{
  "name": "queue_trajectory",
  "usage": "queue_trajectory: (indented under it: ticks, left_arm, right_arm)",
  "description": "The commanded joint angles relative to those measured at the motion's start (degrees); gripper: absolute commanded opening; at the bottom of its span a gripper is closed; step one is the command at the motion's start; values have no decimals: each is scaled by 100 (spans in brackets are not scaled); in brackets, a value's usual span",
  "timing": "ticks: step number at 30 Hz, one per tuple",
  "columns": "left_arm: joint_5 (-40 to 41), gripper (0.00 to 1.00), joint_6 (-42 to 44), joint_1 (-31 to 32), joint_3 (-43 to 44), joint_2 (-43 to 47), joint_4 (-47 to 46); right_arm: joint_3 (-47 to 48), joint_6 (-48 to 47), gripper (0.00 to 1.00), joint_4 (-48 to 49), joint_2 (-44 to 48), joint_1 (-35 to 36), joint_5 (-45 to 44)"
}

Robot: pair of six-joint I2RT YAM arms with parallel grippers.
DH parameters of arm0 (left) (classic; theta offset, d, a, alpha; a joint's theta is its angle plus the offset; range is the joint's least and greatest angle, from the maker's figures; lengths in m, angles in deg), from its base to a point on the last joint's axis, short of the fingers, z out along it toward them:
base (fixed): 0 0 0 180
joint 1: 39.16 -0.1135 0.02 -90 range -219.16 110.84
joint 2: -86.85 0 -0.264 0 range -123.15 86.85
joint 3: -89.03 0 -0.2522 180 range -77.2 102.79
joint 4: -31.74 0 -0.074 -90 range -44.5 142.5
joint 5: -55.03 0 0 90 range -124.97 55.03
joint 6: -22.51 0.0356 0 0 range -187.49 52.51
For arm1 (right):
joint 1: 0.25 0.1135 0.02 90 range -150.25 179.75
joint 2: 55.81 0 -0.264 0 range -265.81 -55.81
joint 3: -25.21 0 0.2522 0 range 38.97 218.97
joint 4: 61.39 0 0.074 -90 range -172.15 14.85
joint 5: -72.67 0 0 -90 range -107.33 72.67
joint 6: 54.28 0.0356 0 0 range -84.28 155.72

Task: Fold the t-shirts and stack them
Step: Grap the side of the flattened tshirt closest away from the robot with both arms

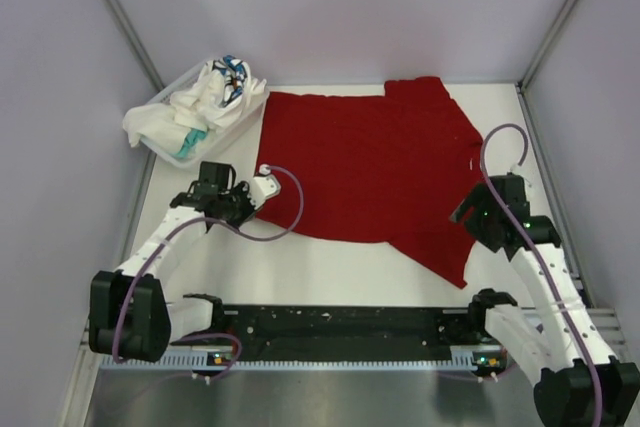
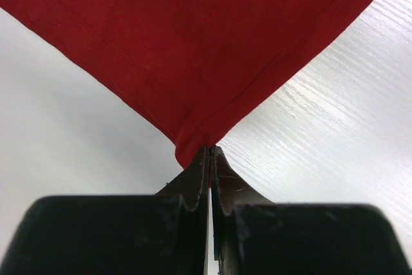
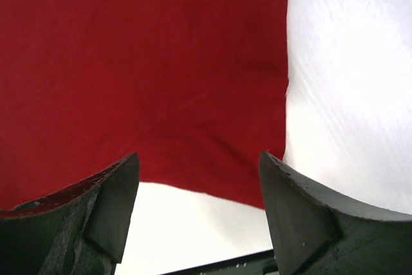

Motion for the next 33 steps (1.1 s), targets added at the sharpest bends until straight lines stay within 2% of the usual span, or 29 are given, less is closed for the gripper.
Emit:
queue_trajectory:
  ticks: [1,3,7,11,12,14,16,18,23,33]
  left_arm:
    - [-127,0,-92,-32,-43,243,74]
    - [-135,0,-92,-41,-8,270,153]
    - [-100,0,-171,-41,89,235,232]
    - [-100,0,-223,-41,124,235,241]
    - [-100,0,-223,-32,115,261,250]
    - [-109,0,-215,-32,98,296,294]
    - [-74,0,-188,-41,124,296,364]
    - [-4,0,-214,-41,185,270,469]
    - [6,0,-215,-41,493,383,952]
    - [-21,0,-4,-41,1011,1121,2226]
  right_arm:
    - [-426,1165,73,-893,88,315,24]
    - [-839,1534,72,-902,228,323,129]
    - [-1552,2394,67,-842,554,324,-239]
    - [-1834,2862,66,-639,318,332,-617]
    - [-1895,2880,63,-473,212,332,-592]
    - [-1957,2793,48,-209,1,323,-486]
    - [-1931,2653,20,-138,-44,332,-433]
    - [-1826,2494,0,-146,184,323,-354]
    - [-1133,2275,0,-620,1124,332,-573]
    - [845,1159,0,-1121,1459,332,-240]
